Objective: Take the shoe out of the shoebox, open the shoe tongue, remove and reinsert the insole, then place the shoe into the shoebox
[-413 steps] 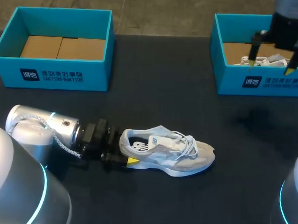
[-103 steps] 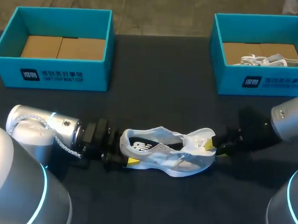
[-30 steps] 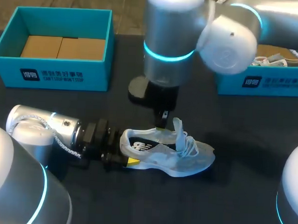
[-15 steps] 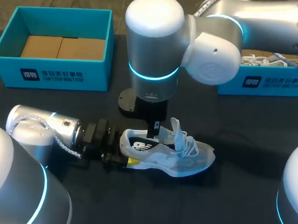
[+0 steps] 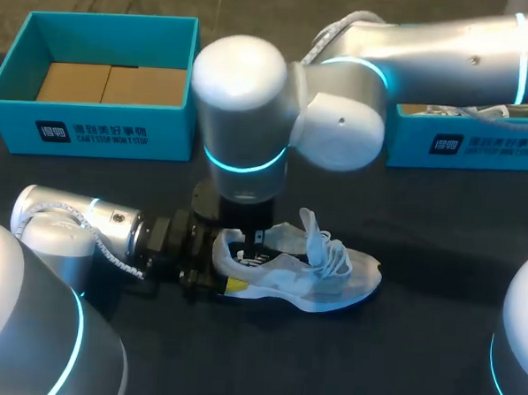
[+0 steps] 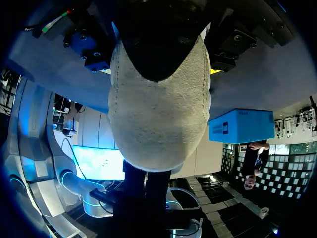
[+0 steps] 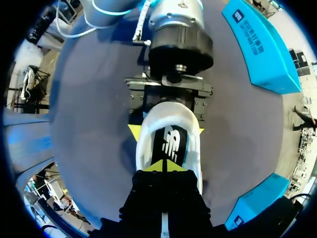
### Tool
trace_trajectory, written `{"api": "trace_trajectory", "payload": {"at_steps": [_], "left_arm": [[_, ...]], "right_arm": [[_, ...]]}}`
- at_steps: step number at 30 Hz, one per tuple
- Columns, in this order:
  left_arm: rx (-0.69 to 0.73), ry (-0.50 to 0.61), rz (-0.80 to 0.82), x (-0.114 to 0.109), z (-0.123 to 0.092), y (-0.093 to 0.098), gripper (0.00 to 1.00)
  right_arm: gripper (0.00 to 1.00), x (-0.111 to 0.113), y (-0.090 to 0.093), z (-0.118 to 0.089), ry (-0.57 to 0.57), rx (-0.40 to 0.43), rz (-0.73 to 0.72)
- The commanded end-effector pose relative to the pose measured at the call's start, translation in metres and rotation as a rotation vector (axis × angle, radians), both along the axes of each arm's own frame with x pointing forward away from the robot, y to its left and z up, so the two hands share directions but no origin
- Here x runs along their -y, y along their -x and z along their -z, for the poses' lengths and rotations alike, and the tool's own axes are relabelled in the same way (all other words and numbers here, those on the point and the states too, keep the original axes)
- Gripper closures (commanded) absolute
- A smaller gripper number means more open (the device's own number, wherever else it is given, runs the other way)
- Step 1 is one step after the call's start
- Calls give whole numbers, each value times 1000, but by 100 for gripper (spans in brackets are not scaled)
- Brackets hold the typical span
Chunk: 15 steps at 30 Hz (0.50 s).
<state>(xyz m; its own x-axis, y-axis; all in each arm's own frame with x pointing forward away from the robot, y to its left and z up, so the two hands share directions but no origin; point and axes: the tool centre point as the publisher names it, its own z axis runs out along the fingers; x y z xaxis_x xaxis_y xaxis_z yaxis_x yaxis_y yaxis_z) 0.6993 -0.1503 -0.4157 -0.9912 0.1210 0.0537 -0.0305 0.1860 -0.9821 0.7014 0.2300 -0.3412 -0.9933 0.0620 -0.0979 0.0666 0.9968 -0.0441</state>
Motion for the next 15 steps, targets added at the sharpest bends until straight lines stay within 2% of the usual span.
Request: {"api": "trace_trajectory", "payload": {"at_steps": [1,15], "left_arm": [[-1,-3,0,2,3,1,100],[-1,-3,0,2,3,1,100]], "right_arm": [[100,-5,-1,18,-5,-1,-11],[100,19,-8,44,1,2,21]]}}
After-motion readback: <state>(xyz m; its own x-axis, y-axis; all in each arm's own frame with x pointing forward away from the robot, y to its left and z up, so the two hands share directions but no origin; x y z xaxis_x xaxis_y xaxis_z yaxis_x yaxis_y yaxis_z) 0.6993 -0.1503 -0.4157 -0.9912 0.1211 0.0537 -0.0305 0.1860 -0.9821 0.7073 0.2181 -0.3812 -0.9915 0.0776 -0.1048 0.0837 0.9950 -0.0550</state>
